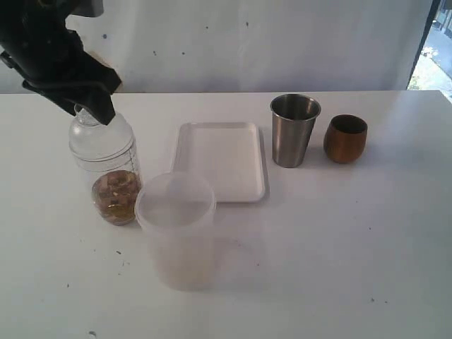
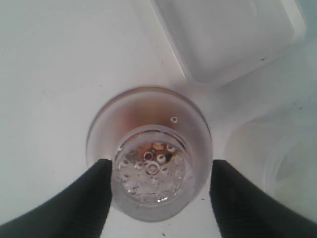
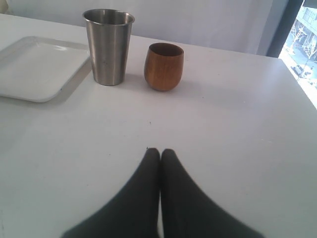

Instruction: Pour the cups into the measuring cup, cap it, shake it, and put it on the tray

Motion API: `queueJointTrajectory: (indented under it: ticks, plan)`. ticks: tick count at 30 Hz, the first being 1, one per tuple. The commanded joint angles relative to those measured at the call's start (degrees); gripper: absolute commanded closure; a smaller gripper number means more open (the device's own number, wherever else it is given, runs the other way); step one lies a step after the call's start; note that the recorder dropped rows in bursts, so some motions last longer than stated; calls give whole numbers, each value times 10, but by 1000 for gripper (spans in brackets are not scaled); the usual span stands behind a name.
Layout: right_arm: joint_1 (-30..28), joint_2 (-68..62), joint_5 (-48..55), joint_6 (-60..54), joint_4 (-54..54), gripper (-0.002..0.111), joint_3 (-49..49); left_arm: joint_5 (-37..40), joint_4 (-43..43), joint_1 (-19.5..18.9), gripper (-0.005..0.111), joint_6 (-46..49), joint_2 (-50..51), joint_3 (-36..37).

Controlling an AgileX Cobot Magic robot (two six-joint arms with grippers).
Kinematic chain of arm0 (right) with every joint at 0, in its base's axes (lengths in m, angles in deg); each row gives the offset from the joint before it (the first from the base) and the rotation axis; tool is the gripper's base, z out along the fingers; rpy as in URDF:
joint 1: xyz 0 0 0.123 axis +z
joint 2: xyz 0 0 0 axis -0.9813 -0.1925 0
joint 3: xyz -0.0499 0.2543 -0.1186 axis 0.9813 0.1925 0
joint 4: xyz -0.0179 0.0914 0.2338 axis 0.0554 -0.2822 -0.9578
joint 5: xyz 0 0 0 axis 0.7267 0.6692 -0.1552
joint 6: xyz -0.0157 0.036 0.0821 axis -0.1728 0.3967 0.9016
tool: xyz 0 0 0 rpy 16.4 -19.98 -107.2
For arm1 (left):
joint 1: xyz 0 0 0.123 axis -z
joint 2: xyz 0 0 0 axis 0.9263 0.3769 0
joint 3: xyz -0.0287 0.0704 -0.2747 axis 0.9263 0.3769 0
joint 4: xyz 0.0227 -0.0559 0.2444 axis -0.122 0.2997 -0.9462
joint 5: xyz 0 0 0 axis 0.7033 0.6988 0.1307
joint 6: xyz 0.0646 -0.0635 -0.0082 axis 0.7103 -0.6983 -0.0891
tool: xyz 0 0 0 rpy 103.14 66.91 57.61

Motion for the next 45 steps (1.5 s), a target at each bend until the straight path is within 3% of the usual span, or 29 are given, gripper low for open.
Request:
queueJointTrajectory:
  ticks: [1, 5, 10, 20, 23, 27, 35, 41, 45]
  plan:
    - [-1, 4, -4, 3, -1, 108, 3, 0, 9, 2, 40, 8, 2, -1]
    - [-1, 4, -4, 3, -1, 108, 3, 0, 9, 2, 32, 10, 2, -1]
    - [-1, 4, -4, 3, -1, 108, 3, 0, 9, 2, 32, 18, 2, -2]
    - [-1, 4, -4, 3, -1, 108, 3, 0, 9, 2, 34, 32, 1, -90]
    - [-1, 4, -4, 3, -1, 108, 3, 0, 9, 2, 53, 31, 1, -105]
    - [-1, 4, -4, 3, -1, 108, 3, 0, 9, 2, 106, 41, -8, -98]
    - [-1, 4, -4, 3, -1, 108, 3, 0, 53, 2, 107, 86, -43, -36]
    - [-1, 4, -4, 3, -1, 108, 3, 0, 26, 3, 107, 89, -43, 28]
    - [-1, 4, -4, 13, -1, 108, 3, -35, 26, 3, 107, 89, -43, 33]
